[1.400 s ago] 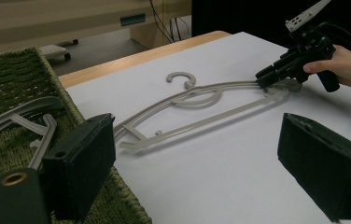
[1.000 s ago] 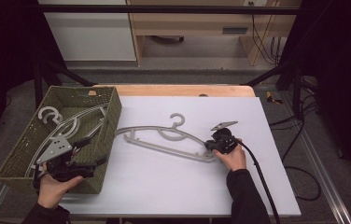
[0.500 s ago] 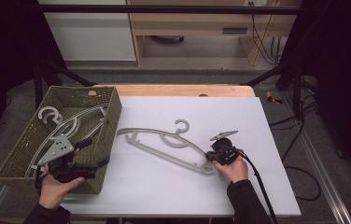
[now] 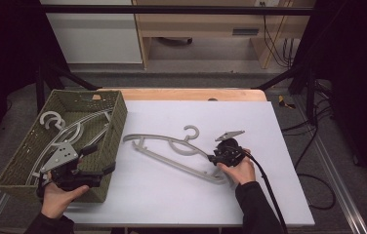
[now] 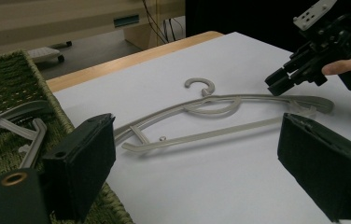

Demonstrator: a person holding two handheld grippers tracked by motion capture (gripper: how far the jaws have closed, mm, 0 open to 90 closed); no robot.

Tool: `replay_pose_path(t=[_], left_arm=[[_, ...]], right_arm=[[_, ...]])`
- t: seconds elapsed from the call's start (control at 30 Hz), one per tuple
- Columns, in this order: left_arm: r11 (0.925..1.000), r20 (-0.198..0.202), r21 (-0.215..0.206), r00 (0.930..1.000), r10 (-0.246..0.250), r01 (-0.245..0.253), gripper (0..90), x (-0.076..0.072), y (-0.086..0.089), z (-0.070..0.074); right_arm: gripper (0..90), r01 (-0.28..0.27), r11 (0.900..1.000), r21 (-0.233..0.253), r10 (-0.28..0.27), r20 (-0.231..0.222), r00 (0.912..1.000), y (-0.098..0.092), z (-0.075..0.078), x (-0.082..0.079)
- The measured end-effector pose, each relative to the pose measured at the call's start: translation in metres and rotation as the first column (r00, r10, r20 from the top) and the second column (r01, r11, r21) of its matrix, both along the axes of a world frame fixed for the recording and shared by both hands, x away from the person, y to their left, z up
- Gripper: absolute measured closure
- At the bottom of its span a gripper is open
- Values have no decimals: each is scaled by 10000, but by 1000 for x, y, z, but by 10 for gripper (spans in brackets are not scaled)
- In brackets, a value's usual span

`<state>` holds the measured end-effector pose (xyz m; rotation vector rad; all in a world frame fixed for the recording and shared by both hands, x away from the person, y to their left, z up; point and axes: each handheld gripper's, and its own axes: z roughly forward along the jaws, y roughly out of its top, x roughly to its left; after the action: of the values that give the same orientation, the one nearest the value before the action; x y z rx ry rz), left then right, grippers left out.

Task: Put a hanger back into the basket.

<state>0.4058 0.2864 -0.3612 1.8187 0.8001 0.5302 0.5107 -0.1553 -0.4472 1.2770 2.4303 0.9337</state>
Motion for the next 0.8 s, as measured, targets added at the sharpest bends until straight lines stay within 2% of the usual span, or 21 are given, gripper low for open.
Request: replay_pose_path(t=[0.23,0.33,0.53,0.6,0.63,0.8], left_arm=[[10000,-53,-5,10000,32,-32,110,1,0,-1],[10000,-58,46,10000,-8,8,110,1,-1,-1],[10000,-81,72,10000,-6,7,110,1,-2,-2],[10000,-69,75,10000,-3,3,110,1,-2,-2],[10000,-65,65,10000,-1,1,110,1,-2,-1],[9999,-63,104,10000,15,-14,111,1,-1,-2]], right_arm=[[658,-304,9973,-675,271,-492,9984,7,-17,7],[707,-348,9961,-807,317,-386,9988,10,-17,6],[803,-625,9883,-1393,601,-216,9980,15,-16,1],[811,-743,9847,-1579,727,-157,9972,17,-16,0],[815,-963,9796,-1765,974,-28,9952,17,-16,1],[823,-1015,9747,-1990,1003,-162,9948,19,-14,1]])
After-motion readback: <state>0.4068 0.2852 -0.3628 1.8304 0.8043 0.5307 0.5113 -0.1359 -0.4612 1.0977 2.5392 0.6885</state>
